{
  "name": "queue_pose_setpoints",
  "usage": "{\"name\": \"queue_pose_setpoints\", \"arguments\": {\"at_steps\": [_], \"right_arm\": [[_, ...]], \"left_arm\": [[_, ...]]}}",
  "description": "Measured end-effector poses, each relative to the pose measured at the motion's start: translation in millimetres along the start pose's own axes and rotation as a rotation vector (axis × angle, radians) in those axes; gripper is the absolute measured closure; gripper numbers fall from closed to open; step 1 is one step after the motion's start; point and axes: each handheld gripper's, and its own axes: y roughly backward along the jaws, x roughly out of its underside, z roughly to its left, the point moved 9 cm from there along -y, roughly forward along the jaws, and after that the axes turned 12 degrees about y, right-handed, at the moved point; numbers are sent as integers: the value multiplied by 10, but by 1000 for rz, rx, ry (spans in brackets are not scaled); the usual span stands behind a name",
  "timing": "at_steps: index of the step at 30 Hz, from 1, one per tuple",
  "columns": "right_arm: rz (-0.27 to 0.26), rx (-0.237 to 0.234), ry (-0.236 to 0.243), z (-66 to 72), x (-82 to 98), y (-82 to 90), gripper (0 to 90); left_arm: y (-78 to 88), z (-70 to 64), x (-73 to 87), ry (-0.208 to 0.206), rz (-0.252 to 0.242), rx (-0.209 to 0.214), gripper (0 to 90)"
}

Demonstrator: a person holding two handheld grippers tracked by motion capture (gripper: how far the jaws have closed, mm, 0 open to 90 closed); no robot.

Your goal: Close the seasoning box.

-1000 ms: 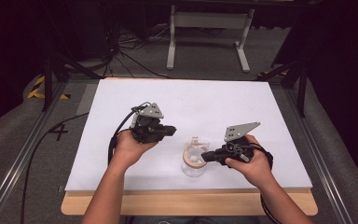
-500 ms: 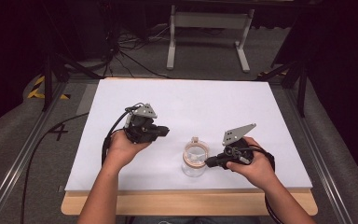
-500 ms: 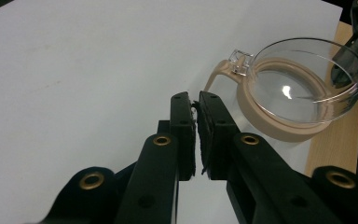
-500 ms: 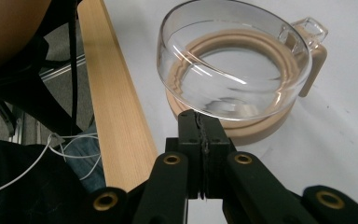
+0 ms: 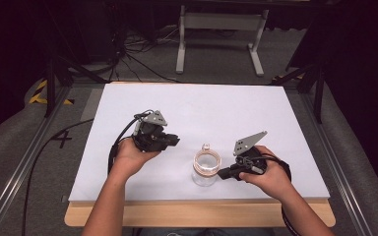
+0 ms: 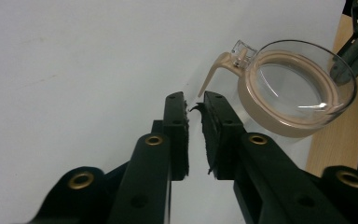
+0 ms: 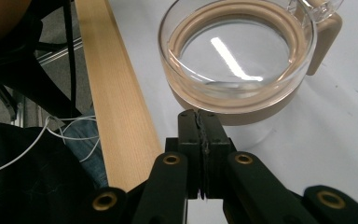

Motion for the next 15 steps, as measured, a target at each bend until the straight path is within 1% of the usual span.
{"name": "queue_pose_setpoints", "arguments": {"at_steps": [5, 6, 7, 9, 10, 12, 14, 15], "right_arm": [[1, 11, 5, -12, -3, 36, 885], [-4, 17, 9, -19, -15, 58, 880], [-9, 19, 10, -24, -28, 76, 874], [-25, 30, 13, -47, -63, 123, 851], [-36, 33, 13, -63, -85, 151, 840], [-62, 54, 16, -103, -128, 198, 809], [-81, 81, 23, -158, -165, 255, 773], [-92, 97, 25, -188, -183, 283, 755]], "left_arm": [[25, 14, 2, 11, -20, -11, 715], [38, 13, 10, 21, -23, -12, 715], [61, 23, 22, 20, -25, -19, 699], [111, 40, 46, 39, -37, -34, 669], [132, 51, 55, 40, -42, -42, 665], [192, 71, 88, 64, -57, -55, 649], [256, 103, 129, 70, -61, -68, 640], [281, 113, 149, 83, -64, -76, 636]]}}
